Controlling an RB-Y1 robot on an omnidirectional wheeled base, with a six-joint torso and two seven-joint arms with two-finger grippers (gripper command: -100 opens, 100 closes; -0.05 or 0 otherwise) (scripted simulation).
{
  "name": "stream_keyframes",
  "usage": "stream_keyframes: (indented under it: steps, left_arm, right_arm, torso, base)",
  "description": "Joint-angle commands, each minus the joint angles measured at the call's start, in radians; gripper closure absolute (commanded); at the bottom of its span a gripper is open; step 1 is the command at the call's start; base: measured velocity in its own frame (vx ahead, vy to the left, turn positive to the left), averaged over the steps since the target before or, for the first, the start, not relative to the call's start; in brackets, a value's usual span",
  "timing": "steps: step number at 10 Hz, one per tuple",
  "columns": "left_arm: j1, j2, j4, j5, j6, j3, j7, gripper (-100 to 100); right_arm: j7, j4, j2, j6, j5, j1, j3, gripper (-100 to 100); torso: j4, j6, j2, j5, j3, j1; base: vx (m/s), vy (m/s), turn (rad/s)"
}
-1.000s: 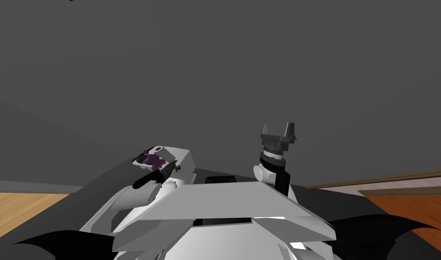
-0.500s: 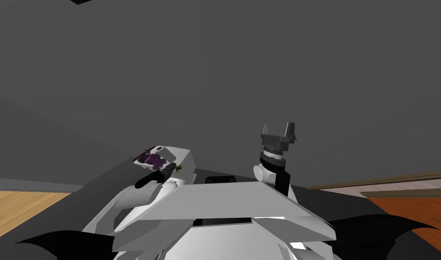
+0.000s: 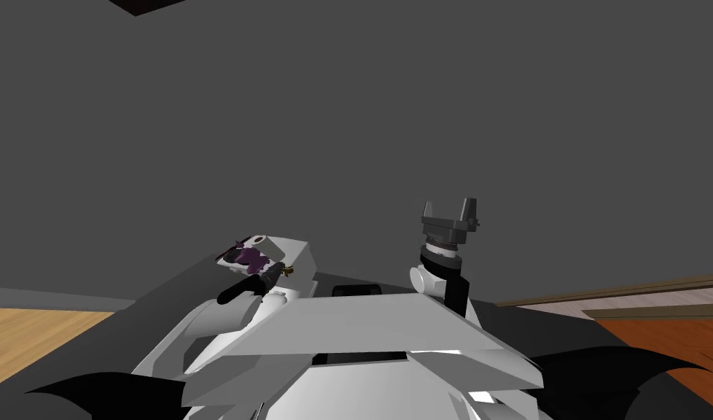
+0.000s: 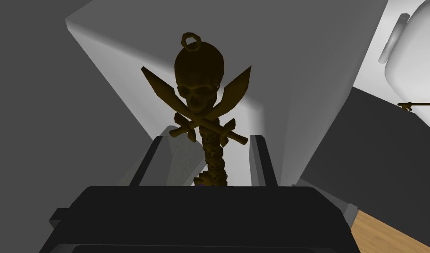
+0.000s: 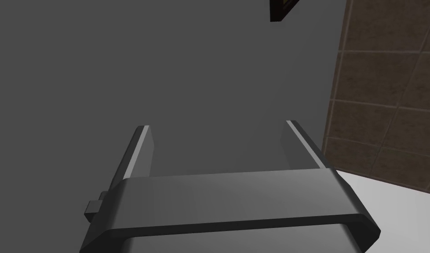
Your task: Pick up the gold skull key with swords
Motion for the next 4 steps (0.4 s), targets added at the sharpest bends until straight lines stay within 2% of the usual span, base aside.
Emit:
stream_keyframes:
  steps: [1,2,3,4]
  left_arm:
    - [0.013,0.005,-0.036,0.008,0.017,0.007,0.002,100]
    - [0.02,0.008,-0.052,0.011,0.026,0.01,0.003,100]
    - [0.013,0.007,-0.044,0.01,0.023,0.009,0.004,100]
    - [0.014,0.008,-0.046,0.01,0.025,0.009,0.004,0]
  right_arm:
    - [0.0,0.0,0.0,0.0,0.0,0.0,0.0,0]
    - [0.0,0.0,0.0,0.0,0.0,0.0,0.0,0]
    - [0.0,0.0,0.0,0.0,0.0,0.0,0.0,0]
    - [0.0,0.0,0.0,0.0,0.0,0.0,0.0,0]
  torso:
    - [0.0,0.0,0.0,0.0,0.0,0.0]
    - [0.0,0.0,0.001,0.0,0.0,-0.001]
    - [0.0,-0.001,0.001,0.0,0.0,-0.001]
    - [-0.001,0.0,0.0,0.0,0.0,0.0]
  base:
    - [-0.011,-0.012,0.021]
    - [-0.014,-0.012,0.029]
    - [-0.007,-0.006,0.008]
    - [0.0,0.0,0.0]
